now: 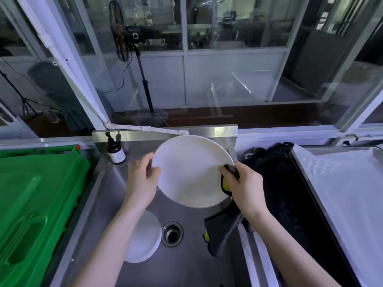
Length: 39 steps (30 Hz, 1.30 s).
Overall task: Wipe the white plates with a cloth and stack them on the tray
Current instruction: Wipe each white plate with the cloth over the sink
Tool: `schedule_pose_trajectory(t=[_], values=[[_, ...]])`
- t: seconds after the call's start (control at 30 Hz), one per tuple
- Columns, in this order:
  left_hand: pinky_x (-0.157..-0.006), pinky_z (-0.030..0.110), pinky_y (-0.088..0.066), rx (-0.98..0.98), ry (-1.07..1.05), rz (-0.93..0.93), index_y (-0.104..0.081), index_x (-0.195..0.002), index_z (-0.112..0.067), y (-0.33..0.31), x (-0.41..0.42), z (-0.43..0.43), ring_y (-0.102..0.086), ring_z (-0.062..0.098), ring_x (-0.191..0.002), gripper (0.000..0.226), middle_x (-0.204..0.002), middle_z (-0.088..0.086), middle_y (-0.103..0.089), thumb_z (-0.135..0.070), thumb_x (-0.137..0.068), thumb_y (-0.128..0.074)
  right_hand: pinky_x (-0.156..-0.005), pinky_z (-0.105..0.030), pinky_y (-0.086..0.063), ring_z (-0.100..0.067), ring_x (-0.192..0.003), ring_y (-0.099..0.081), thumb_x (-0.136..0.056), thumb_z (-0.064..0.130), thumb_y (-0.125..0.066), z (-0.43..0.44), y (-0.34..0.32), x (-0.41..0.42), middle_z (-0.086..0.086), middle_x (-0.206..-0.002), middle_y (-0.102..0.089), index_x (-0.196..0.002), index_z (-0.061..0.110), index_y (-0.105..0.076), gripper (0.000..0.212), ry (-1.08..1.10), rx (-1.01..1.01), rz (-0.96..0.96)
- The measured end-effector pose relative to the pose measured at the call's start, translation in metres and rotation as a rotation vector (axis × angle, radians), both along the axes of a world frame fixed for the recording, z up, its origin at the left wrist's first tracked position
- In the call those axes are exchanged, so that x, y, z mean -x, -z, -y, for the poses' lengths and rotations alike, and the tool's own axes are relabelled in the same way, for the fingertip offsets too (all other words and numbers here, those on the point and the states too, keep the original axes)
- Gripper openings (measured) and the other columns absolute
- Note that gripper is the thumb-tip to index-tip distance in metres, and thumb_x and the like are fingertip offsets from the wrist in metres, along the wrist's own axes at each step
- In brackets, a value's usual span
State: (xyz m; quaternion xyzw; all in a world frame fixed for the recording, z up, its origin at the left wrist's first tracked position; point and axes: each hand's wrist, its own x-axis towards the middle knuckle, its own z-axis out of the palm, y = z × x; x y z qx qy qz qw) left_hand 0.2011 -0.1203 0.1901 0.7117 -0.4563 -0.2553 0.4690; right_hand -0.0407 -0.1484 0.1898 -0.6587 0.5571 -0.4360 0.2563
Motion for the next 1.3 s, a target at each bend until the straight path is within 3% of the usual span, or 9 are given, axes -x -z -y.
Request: schedule_pose_trajectory(t=[0.13,0.2,0.3,0.57,0.67,0.77,1.1,1.2,1.3], values=[[-0.068,0.033,-0.059,-0.015,0.154,-0.032,-0.061,-0.091,-0.062,-0.003,0.009,0.003,-0.065,0.005,-0.086,0.051,-0.092,-0.025,-0.069,-0.011,-0.097,-0.061,-0.051,-0.013,-0.038,-0.005,-0.053,-0.049,-0.087,0.029,-0.071,-0.005,-0.005,0.029,0.012,-0.054,-0.056,-0.061,0.019,-0.055,0.033,0.051,-0.108,0.047],[-0.061,0.017,-0.052,0.023,0.163,-0.048,-0.066,-0.093,-0.057,-0.001,0.018,0.009,-0.067,0.000,-0.082,0.046,-0.090,-0.021,-0.072,-0.011,-0.093,-0.066,-0.054,-0.014,-0.042,-0.011,-0.063,-0.060,-0.084,0.032,-0.073,-0.010,-0.010,0.045,0.003,-0.067,-0.067,-0.071,0.018,-0.068,0.019,0.105,-0.154,0.103],[-0.078,0.030,-0.055,0.006,0.202,-0.155,-0.073,-0.095,-0.044,0.004,0.045,0.019,-0.070,0.007,-0.091,0.037,-0.093,-0.018,-0.075,-0.009,-0.092,-0.067,-0.063,-0.020,-0.051,-0.008,-0.074,-0.066,-0.080,0.032,-0.075,-0.024,-0.019,0.070,0.010,-0.078,-0.071,-0.079,0.037,-0.072,0.006,0.189,-0.176,0.197],[-0.090,0.036,-0.051,-0.072,0.365,-0.337,-0.074,-0.108,-0.021,0.031,0.135,0.040,-0.067,0.018,-0.098,0.028,-0.105,-0.002,-0.074,-0.001,-0.092,-0.062,-0.078,-0.027,-0.048,-0.012,-0.080,-0.064,-0.081,0.021,-0.074,-0.094,-0.019,0.132,-0.008,-0.090,-0.070,-0.090,0.052,-0.072,0.032,0.406,-0.282,0.282],[-0.082,0.027,-0.045,-0.094,0.421,-0.378,-0.073,-0.103,-0.022,0.034,0.176,0.039,-0.065,0.004,-0.089,0.026,-0.097,-0.006,-0.073,-0.001,-0.091,-0.063,-0.081,-0.014,-0.050,0.004,-0.095,-0.066,-0.084,0.031,-0.073,-0.117,-0.019,0.158,0.019,-0.099,-0.074,-0.108,0.061,-0.063,0.039,0.420,-0.338,0.304],[-0.076,0.026,-0.048,-0.131,0.494,-0.405,-0.073,-0.099,-0.026,0.036,0.213,0.041,-0.068,0.013,-0.089,0.027,-0.094,-0.008,-0.074,-0.002,-0.092,-0.063,-0.067,-0.005,-0.046,0.016,-0.085,-0.063,-0.085,0.036,-0.072,-0.127,-0.018,0.185,0.031,-0.089,-0.071,-0.119,0.051,-0.061,0.039,0.558,-0.352,0.282],[-0.063,0.028,-0.057,-0.209,0.557,-0.466,-0.072,-0.103,-0.023,0.034,0.357,0.067,-0.067,0.018,-0.082,0.024,-0.092,-0.001,-0.074,-0.004,-0.094,-0.061,-0.076,-0.040,-0.054,-0.034,-0.086,-0.062,-0.076,0.009,-0.068,-0.093,0.000,0.320,-0.018,-0.092,-0.070,-0.095,0.006,-0.071,0.019,0.796,-0.387,0.130],[-0.054,0.023,-0.054,-0.241,0.537,-0.480,-0.071,-0.108,-0.016,0.047,0.402,0.083,-0.065,0.018,-0.080,0.022,-0.093,0.004,-0.072,-0.002,-0.094,-0.060,-0.063,-0.031,-0.041,-0.023,-0.070,-0.048,-0.078,0.008,-0.065,-0.067,0.017,0.370,-0.023,-0.093,-0.066,-0.089,0.008,-0.071,0.012,0.748,-0.403,0.120],[-0.070,0.033,-0.059,-0.311,0.527,-0.480,-0.070,-0.113,-0.014,0.064,0.441,0.104,-0.067,0.022,-0.087,0.025,-0.101,0.005,-0.072,-0.001,-0.094,-0.059,-0.051,-0.019,-0.032,-0.014,-0.064,-0.040,-0.078,0.008,-0.064,-0.038,0.037,0.413,-0.004,-0.063,-0.057,-0.079,0.017,-0.069,0.010,0.727,-0.398,0.142]])
